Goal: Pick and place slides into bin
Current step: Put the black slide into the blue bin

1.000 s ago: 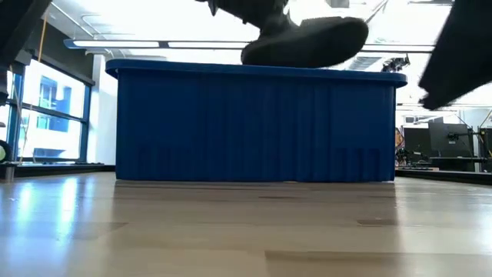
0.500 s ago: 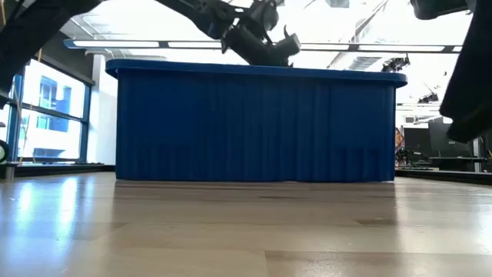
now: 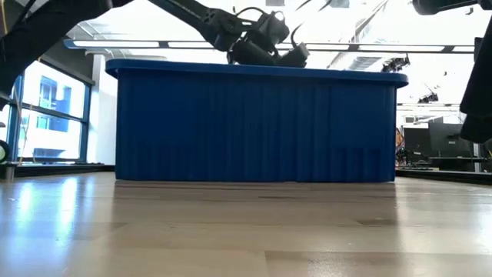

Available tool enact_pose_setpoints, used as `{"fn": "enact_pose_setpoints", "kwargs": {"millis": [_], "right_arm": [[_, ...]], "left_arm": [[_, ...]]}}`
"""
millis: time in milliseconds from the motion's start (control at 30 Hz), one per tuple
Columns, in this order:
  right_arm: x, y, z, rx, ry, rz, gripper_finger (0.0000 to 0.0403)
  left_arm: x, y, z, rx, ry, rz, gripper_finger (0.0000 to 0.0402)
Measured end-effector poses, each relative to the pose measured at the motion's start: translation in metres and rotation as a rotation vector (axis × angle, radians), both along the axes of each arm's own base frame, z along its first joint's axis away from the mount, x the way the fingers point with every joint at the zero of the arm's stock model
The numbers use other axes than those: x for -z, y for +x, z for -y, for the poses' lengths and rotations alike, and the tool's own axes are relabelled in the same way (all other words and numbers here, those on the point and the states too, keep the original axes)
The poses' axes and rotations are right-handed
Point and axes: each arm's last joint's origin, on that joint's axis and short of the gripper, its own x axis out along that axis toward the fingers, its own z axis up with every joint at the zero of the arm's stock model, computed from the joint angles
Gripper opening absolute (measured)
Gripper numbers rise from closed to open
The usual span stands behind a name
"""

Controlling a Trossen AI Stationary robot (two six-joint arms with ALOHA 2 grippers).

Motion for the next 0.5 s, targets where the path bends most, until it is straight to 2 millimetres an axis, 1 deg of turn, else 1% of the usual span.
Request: {"fn": "enact_pose_setpoints", "kwargs": {"millis": [267,333,500], "right_arm": [[0.000,0.000,0.000,0.004,-0.004,0.006,0.0138],[-0.001,0.001,0.001,0.017,-0.023,0.024,0.0138],[-0.002,0.005,0.006,0.061,-0.078,0.079,0.0138]], "left_arm": [[0.000,0.000,0.003,-0.031,-0.050,-0.014,0.0182],[-0.009,0.000,0.005,-0.048,-0.039,-0.015,0.0203],[-0.055,0.003,0.010,-0.075,-0.019,0.027,0.0240]]}}
